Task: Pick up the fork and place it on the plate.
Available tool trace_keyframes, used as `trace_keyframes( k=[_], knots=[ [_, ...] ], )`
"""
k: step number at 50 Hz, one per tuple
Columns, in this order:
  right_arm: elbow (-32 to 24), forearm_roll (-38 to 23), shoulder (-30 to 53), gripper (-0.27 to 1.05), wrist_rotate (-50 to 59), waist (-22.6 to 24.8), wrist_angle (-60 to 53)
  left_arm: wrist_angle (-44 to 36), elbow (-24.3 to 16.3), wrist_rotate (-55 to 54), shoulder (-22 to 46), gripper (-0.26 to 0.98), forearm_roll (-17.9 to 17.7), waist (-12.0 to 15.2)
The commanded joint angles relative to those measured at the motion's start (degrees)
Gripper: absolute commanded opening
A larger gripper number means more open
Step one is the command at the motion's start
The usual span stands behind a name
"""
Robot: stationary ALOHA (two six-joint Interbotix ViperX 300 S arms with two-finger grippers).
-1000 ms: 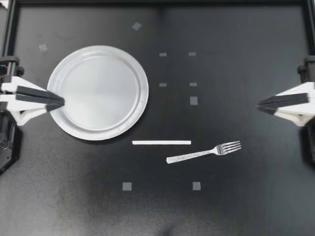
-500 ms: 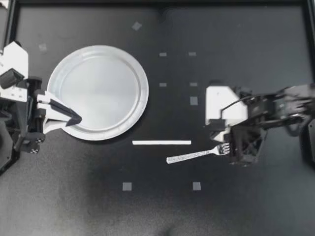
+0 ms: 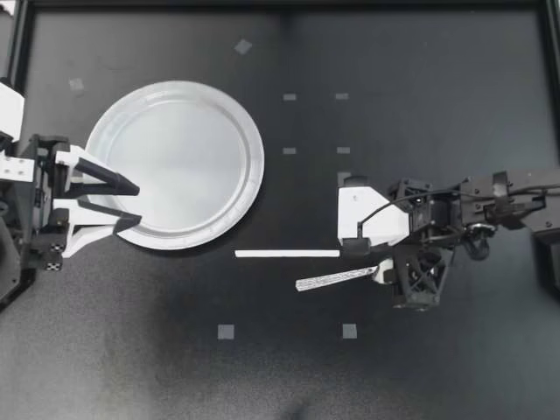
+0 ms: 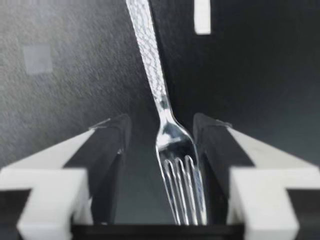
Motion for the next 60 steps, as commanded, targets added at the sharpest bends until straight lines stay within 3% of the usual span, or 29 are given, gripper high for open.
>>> trace_keyframes(
  k=[1, 21, 36, 43, 53, 60],
  knots=[
    [-0.6, 0.9, 1.7, 0.51, 0.4, 1.2, -2.8, -2.0, -0.5, 0.1, 0.6, 0.59, 0.0, 0.0],
    [-1.1, 1.8, 5.9, 0.5, 1.1, 1.3, -3.9, -5.5, -0.5, 0.0, 1.7, 0.58, 0.0, -4.1],
    [-1.1, 1.8, 6.9, 0.49, 1.6, 1.3, -4.7, -6.0, -0.3, 0.0, 1.7, 0.58, 0.0, -4.8],
    [-1.2, 1.8, 7.6, 0.33, 1.6, 1.3, -4.7, -6.0, 0.0, 0.0, 1.7, 0.59, 0.0, -4.8],
    [-1.3, 1.8, 7.5, 0.0, 1.6, 1.2, -4.7, -6.1, 0.4, 0.1, 1.7, 0.58, 0.1, -4.8],
    [-2.8, 1.3, 4.7, -0.05, 0.9, 1.3, -4.1, -8.9, 1.5, -0.5, 1.7, 0.58, 0.0, -4.8]
  ],
)
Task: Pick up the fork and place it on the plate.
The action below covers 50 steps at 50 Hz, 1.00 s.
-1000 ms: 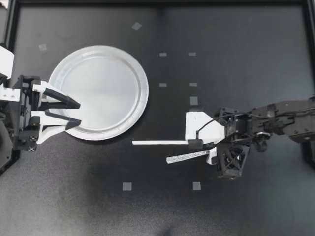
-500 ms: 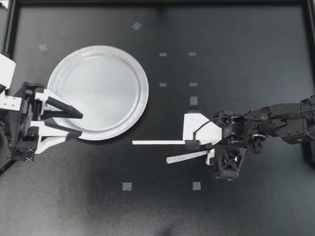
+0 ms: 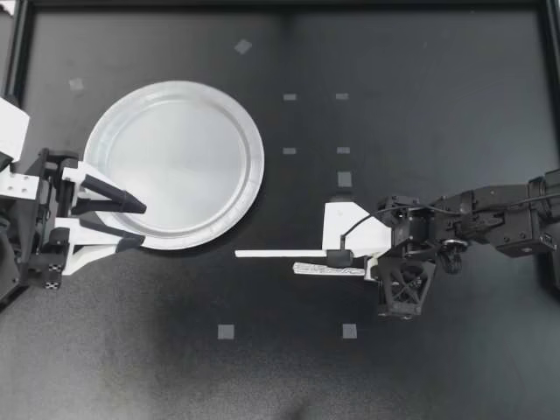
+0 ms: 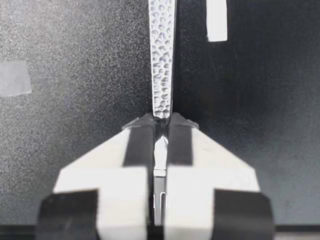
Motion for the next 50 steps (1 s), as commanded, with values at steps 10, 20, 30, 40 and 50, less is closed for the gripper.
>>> trace_keyframes(
  k=[10, 20, 30, 40, 50],
  knots=[
    [-10.5, -17.4, -14.2, -0.05, -5.3, 0.3, 5.0, -17.3, -0.8, -7.6, 0.3, 0.57, -2.0, -0.1],
    [-13.7, -56.2, -16.4, -0.05, -13.5, 0.3, 7.4, -22.9, 0.0, -32.5, 1.4, 0.49, -9.7, -0.1],
    [-15.7, -87.7, -12.2, -0.05, -10.0, 0.3, 8.1, -18.3, -0.6, -53.5, 1.5, 0.49, -8.3, -1.9],
    [-20.0, -104.6, -9.3, -0.05, 4.5, 1.1, 8.2, -17.5, -2.5, -58.1, 5.4, 0.48, -8.0, -3.9],
    [-19.5, -112.9, -9.1, -0.05, 15.7, 4.0, 9.1, -24.7, -3.1, -58.1, 9.9, 0.48, -6.0, -3.9]
  ],
)
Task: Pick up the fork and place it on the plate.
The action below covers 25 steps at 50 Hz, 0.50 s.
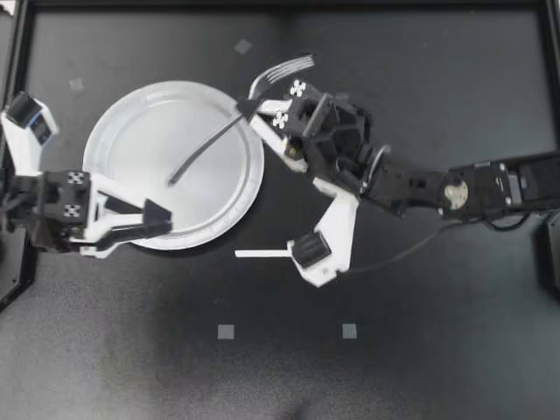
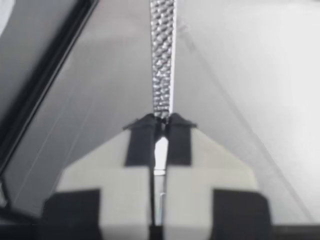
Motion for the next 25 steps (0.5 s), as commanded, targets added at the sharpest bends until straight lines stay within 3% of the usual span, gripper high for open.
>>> trace_keyframes(
  k=[1, 12, 25],
  knots=[
    [-0.8, -3.9, -0.7, -0.05, 4.8, 1.8, 1.2, -5.9, -1.5, 0.1, 1.1, 0.48, 1.7, -0.2],
    [1.9, -5.3, -1.3, -0.05, 8.9, 2.8, 4.4, -9.9, -2.4, -0.1, 0.0, 0.48, 5.5, -0.5],
    [1.6, -6.0, -1.7, -0.05, 10.5, 5.5, 5.6, -9.1, -4.1, -0.3, 0.4, 0.48, 6.0, -1.5]
  ],
)
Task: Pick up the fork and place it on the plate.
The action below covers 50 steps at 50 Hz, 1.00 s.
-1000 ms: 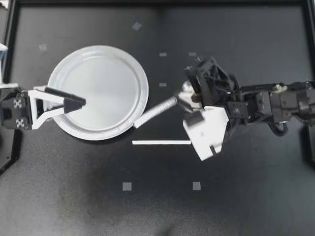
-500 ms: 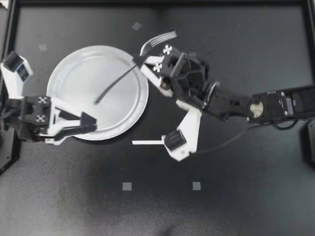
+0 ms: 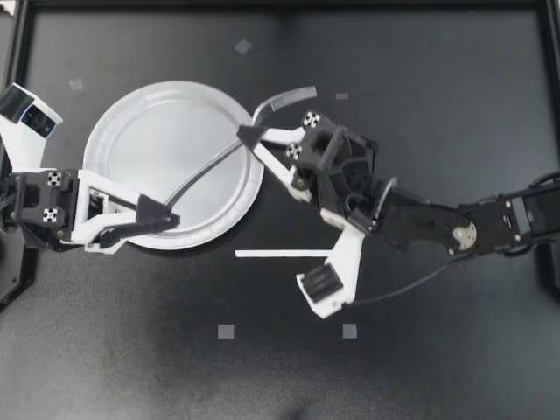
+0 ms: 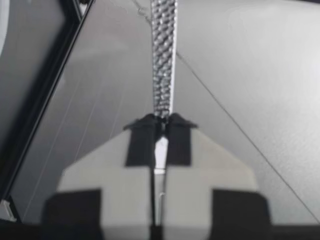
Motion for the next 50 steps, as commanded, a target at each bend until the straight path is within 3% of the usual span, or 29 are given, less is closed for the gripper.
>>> trace_keyframes(
  k=[1, 25, 50],
  knots=[
    [-1.1, -0.6, -1.6, -0.05, 1.1, 1.5, 0.7, -0.4, -1.9, 0.1, 0.3, 0.48, 0.3, -0.4],
    [0.1, -0.6, -1.5, -0.05, 4.4, 3.2, 3.8, -1.5, -1.6, 0.3, 0.4, 0.48, 0.3, -0.4],
    [0.0, -0.6, 0.3, -0.05, 5.8, 3.2, 4.0, -1.3, -1.5, 0.5, 1.5, 0.28, 0.4, -0.4]
  ],
)
